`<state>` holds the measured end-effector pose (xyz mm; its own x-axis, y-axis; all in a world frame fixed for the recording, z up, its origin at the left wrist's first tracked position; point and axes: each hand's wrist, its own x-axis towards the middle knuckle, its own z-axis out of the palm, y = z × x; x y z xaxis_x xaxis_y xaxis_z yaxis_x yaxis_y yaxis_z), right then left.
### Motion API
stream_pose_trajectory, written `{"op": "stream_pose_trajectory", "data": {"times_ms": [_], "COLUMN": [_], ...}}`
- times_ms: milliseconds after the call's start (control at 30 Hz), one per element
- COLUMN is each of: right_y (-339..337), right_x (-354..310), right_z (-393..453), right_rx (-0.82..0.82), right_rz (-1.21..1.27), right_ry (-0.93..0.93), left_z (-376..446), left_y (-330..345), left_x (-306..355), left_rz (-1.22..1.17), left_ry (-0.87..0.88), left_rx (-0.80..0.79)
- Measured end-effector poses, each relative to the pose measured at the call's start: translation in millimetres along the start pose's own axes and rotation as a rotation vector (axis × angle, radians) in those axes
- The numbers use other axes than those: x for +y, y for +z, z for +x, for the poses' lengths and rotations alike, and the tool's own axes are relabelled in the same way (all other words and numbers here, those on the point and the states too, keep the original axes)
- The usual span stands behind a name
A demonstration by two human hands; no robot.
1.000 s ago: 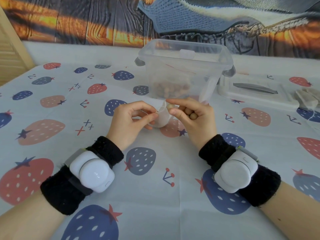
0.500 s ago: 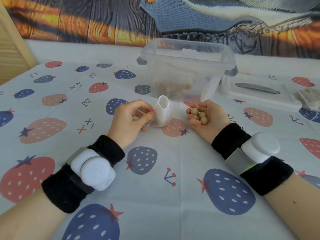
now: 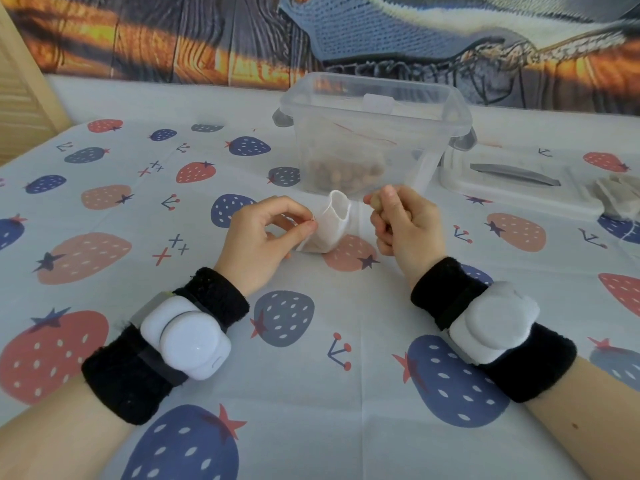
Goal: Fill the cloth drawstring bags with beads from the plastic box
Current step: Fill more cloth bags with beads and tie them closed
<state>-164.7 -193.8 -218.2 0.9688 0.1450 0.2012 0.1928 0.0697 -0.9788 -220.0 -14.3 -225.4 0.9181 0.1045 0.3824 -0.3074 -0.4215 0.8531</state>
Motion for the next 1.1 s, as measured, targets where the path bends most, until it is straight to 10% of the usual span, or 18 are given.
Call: {"op": "stream_pose_trajectory", "data": {"times_ms": [200,533,833,1100], "right_y": [12,10,-6,-7], "right_x": [-2,-1,-1,0], "right_z": [-15,-13,9,10], "right_rx": [-0.094,-0.087,0.044,-0.073], "right_rz": [-0.217,-0.297,0.422,0.418], "right_ry": [-0.444,-0.436,0.555,0.602], "left_z": [-2,-3,-2,-3], "left_y": [2,2,2,1], "left_x": [3,4,2,2], "left_rz": [-0.052,-0.076,-0.088,-0.071], "left_ry": [0.008,0.004,-0.022,-0.013], "left_rx": [-0.028,-0.056,-0.053,-0.067]}}
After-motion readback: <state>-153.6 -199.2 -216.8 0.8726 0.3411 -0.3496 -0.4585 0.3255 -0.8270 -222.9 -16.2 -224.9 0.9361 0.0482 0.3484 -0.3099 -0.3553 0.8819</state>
